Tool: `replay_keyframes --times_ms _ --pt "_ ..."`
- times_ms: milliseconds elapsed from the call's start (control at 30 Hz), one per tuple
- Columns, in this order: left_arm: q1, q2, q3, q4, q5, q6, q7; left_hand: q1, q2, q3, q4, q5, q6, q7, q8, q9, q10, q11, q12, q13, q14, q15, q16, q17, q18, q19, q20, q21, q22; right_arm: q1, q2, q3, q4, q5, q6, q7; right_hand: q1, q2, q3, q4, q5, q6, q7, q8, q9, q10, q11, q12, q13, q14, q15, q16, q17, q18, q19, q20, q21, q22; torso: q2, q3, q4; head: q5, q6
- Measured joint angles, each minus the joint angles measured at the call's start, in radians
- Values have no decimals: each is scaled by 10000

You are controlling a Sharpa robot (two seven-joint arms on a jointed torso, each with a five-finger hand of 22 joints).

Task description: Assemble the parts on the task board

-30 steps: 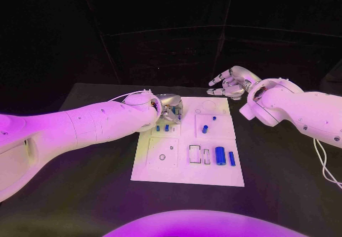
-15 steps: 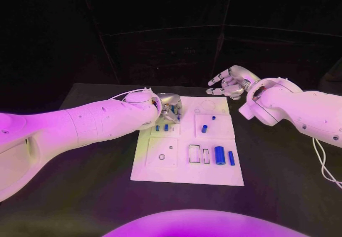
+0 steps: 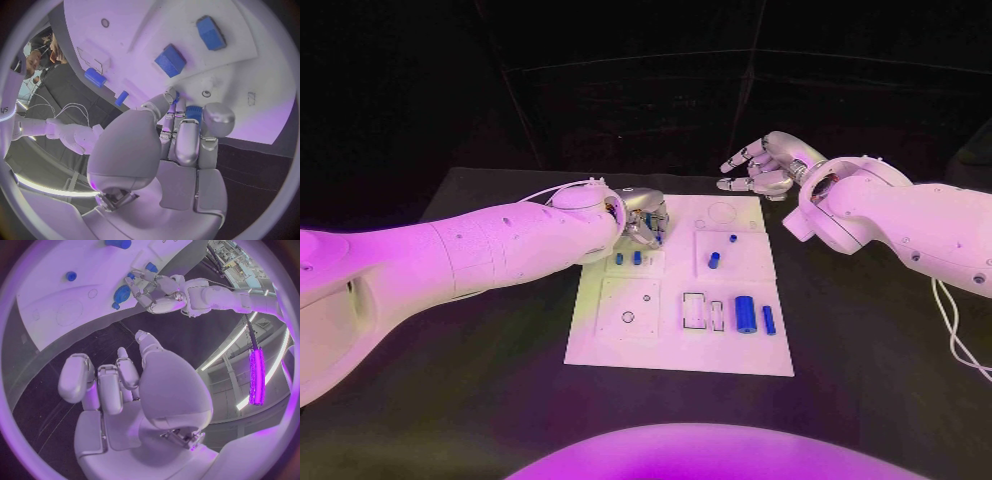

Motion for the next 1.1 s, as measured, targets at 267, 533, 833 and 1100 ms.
replay_keyframes --times_ms 267,533,833,1100 --pt "-33 -289 133 321 169 -395 121 -244 -107 196 -84 0 71 1 -61 5 64 43 -34 42 30 -31 0 -79 1 0 0 3 44 0 20 0 -35 0 -1 13 0 0 0 0 0 0 0 0 0 0 0 0 0 0 0 0 0 1 0 0 0 0 -5 0 12 22 28" --pt "-11 -755 479 820 332 -667 201 -339 -107 224 -58 0 106 -34 -100 3 81 55 -76 46 30 -30 0 -97 1 0 0 3 57 -2 25 0 -68 0 -1 27 0 0 0 0 0 0 0 0 0 0 0 0 1 0 0 0 0 0 0 0 0 1 -6 0 21 65 46" --pt "-13 -1381 557 1199 441 -668 184 -435 -202 263 -97 -1 106 -34 -137 7 185 -15 -111 41 29 -30 0 -111 1 0 1 3 77 -3 18 0 -83 0 0 37 0 0 0 0 0 0 0 0 0 0 0 0 1 1 0 0 3 1 0 0 0 1 -1 1 25 117 50" --pt "-21 -1633 557 1196 472 -474 101 -512 -280 263 -97 -1 106 -34 -196 6 259 -89 -192 40 29 -30 0 -167 1 -1 1 2 75 -3 23 0 -90 0 0 39 0 0 0 0 0 0 0 0 0 0 0 0 1 1 1 0 7 1 0 0 0 1 4 5 8 147 38"
